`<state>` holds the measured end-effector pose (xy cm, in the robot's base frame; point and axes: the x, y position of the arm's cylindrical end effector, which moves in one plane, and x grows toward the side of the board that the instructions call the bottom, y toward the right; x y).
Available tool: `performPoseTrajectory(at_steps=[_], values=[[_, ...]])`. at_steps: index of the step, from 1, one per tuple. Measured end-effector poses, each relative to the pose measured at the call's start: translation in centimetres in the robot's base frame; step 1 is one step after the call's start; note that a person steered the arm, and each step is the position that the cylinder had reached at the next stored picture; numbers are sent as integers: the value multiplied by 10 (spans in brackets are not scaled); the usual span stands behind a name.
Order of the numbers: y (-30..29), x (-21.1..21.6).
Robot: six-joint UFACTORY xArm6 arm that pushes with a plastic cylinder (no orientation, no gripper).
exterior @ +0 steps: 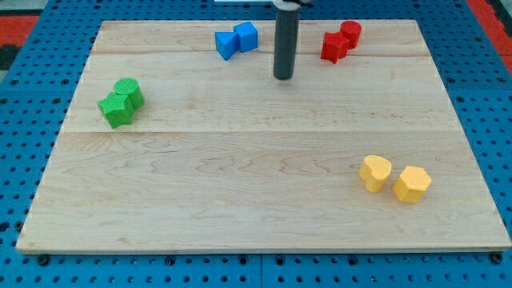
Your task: Push the blue triangle to the top left corner of the board
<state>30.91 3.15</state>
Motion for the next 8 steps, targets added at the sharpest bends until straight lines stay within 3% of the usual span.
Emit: performPoseTrajectory(at_steps=[1, 3, 4, 5, 6, 7, 8], values=[[-16, -40], [-162, -42], [-151, -42], [-99, -44], [-116, -88], [-174, -102], [-197, -99]])
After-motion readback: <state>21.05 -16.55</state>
